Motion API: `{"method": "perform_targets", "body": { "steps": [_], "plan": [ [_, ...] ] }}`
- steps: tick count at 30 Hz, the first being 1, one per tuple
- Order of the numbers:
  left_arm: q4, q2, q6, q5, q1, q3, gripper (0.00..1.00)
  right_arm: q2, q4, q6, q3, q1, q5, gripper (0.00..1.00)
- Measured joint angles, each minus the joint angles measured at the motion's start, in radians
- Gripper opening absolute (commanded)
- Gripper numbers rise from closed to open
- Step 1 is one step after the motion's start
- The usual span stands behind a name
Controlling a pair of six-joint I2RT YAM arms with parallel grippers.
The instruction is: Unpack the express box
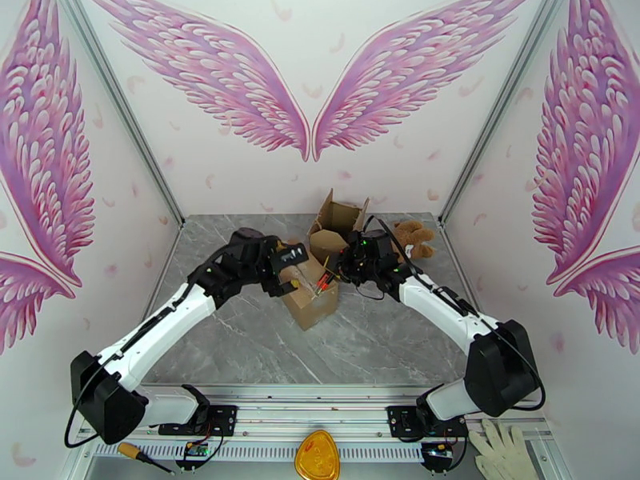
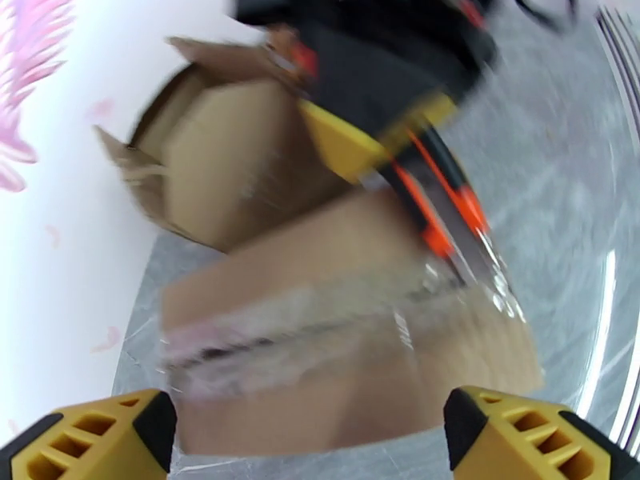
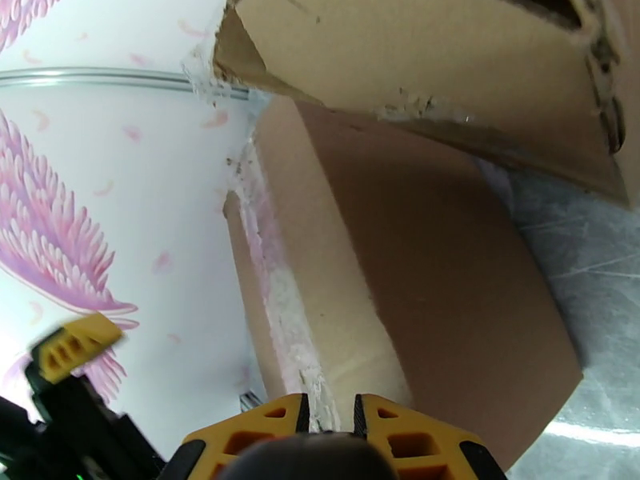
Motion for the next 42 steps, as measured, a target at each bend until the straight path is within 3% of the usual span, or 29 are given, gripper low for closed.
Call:
{"method": "perform_targets", "body": {
  "steps": [4, 13, 23, 30, 42],
  "plan": [
    [0.01, 0.066, -0.131, 0.0, 0.037, 0.062, 0.92, 0.014, -0.007, -0.002, 0.007, 0.003, -0.01, 0.0],
    [-0.052, 0.42, -0.439, -0.04, 0.103, 0.23, 0.86, 0.014, -0.032, -0.024, 0.021, 0.003, -0.008, 0.0],
    [-0.061, 0.488, -0.669, -0.064, 0.147, 0.272, 0.82, -0.007, -0.043, -0.024, 0.02, 0.003, 0.031, 0.0],
    [-0.023, 0.435, -0.834, -0.064, 0.175, 0.183, 0.78, -0.095, -0.043, -0.019, -0.035, 0.003, 0.115, 0.0],
    [-0.003, 0.204, -1.122, -0.089, 0.195, -0.082, 0.74, -0.315, -0.003, 0.09, -0.232, -0.021, 0.254, 0.0]
  ]
}}
